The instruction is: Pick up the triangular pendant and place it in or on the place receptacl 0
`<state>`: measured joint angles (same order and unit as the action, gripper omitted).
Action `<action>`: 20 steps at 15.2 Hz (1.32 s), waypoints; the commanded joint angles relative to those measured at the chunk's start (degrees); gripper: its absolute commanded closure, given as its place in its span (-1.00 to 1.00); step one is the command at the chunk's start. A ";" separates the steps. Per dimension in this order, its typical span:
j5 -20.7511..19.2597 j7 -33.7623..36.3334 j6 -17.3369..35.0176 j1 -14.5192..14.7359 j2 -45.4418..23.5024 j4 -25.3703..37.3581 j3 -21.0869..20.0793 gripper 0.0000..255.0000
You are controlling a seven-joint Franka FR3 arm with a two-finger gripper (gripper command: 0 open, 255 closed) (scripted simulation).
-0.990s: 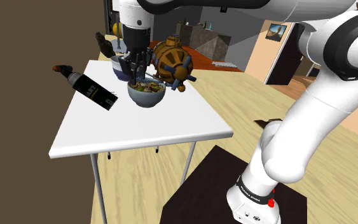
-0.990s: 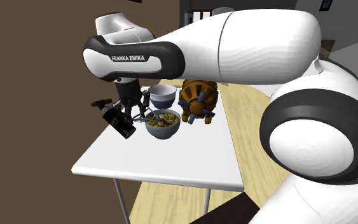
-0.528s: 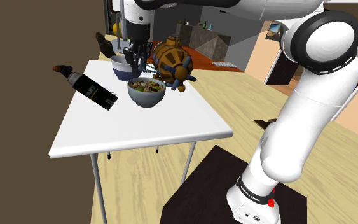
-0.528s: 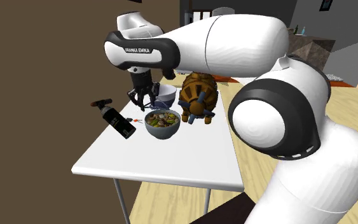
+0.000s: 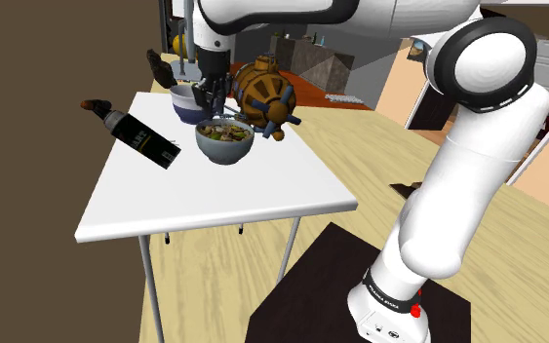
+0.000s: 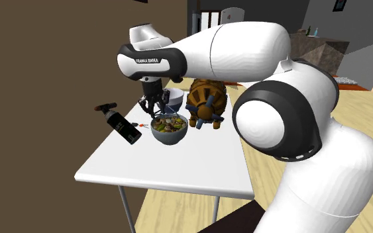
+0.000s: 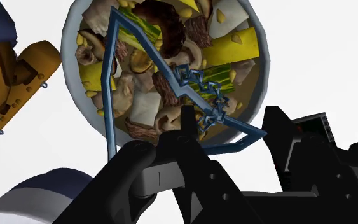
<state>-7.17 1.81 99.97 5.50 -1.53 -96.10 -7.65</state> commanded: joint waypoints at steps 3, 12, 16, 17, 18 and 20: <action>-0.06 0.34 3.16 -0.03 0.17 -3.32 0.03 1.00; -0.21 0.82 7.42 -0.09 0.09 -7.53 0.06 1.00; -0.22 0.82 7.42 -0.11 0.09 -7.53 0.04 1.00; -0.21 0.79 7.48 -0.12 0.14 -7.64 0.05 -1.00; -0.20 0.80 7.41 -0.11 0.13 -7.56 0.04 -1.00; -0.20 0.83 7.45 -0.10 0.17 -7.64 0.03 -1.00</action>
<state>-7.36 2.63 107.42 5.40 -1.34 -103.72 -7.62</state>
